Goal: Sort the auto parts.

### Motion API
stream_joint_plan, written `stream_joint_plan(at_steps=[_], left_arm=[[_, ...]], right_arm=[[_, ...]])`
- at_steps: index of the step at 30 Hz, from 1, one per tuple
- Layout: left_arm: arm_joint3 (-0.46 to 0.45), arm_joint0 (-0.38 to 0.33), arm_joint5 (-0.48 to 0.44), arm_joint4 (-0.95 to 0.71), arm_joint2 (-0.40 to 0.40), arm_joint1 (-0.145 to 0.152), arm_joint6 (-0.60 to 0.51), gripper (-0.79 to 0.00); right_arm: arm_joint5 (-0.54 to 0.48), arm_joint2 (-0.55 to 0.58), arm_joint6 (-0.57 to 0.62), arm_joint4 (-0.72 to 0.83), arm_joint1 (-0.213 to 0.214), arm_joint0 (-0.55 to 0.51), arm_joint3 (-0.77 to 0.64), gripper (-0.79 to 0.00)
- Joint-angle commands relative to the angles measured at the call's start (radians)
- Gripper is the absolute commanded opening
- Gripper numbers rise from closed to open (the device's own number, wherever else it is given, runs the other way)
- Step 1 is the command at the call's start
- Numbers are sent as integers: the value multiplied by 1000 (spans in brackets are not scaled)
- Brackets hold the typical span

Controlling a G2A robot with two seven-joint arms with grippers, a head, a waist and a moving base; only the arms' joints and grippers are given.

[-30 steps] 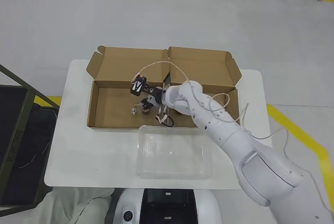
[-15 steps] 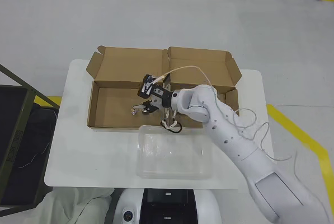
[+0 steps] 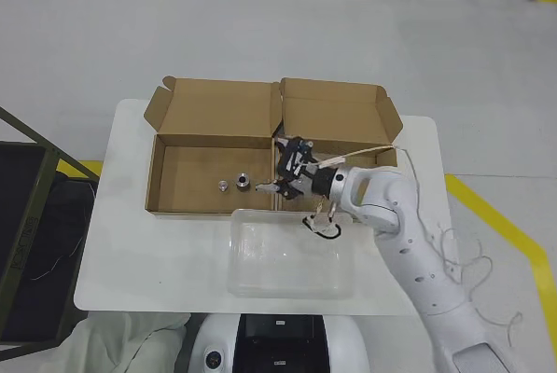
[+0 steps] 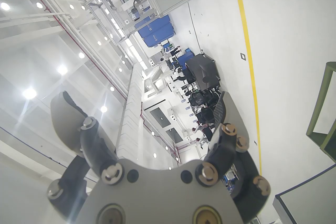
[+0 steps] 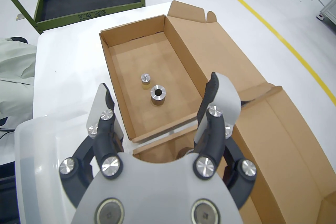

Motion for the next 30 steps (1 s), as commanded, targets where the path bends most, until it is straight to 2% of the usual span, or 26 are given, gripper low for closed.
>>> stream_joint_plan(at_steps=[1, 16, 30], left_arm=[[0, 0, 0, 0, 0, 0, 0, 0], [0, 0, 0, 0, 0, 0, 0, 0], [0, 0, 0, 0, 0, 0, 0, 0]], right_arm=[[0, 39, -16, -14, 10, -40, -29, 0], [4, 306, -229, -139, 77, -364, -250, 0], [21, 483, -371, -182, 111, -557, -369, 0]])
